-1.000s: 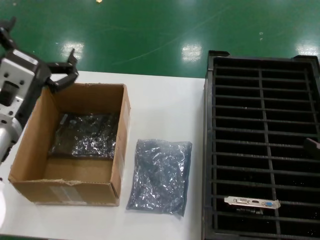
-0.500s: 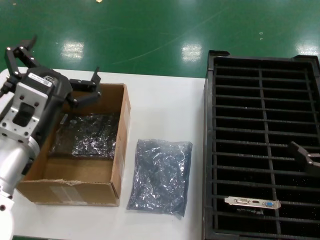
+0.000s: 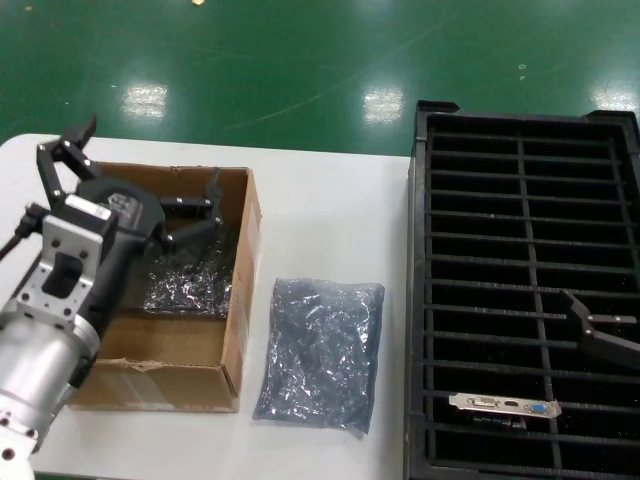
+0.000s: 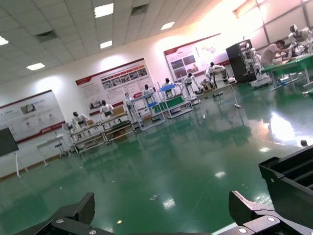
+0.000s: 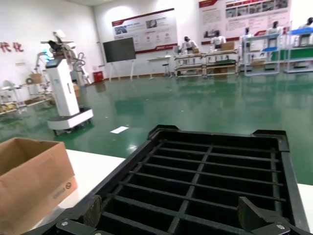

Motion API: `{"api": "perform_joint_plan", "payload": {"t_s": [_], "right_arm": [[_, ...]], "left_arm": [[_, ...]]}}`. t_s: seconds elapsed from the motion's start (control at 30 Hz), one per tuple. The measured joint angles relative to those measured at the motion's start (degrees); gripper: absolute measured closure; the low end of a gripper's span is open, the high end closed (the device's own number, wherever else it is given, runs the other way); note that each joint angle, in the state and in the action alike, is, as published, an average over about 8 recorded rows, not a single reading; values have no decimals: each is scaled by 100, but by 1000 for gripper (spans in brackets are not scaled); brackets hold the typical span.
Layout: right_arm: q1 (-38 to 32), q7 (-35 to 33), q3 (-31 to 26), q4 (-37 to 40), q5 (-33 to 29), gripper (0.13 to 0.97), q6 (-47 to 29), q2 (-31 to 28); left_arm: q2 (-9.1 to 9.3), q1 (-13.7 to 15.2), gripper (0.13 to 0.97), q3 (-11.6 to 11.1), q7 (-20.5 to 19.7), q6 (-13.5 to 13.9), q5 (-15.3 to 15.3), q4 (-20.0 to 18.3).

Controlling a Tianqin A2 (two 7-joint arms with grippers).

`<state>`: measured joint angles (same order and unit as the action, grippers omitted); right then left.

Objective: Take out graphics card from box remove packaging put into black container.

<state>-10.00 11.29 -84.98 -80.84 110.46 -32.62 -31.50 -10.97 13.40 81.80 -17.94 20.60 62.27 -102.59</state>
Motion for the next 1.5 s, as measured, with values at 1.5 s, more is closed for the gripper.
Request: {"api": "perform_joint_plan", "payload": {"t_s": [1.5], "right_arm": [[935, -1057, -626, -1013, -685, 129, 3051, 1338]], "left_arm": [[-581, -1253, 132, 923, 1678, -1927, 3822, 1021]]}}
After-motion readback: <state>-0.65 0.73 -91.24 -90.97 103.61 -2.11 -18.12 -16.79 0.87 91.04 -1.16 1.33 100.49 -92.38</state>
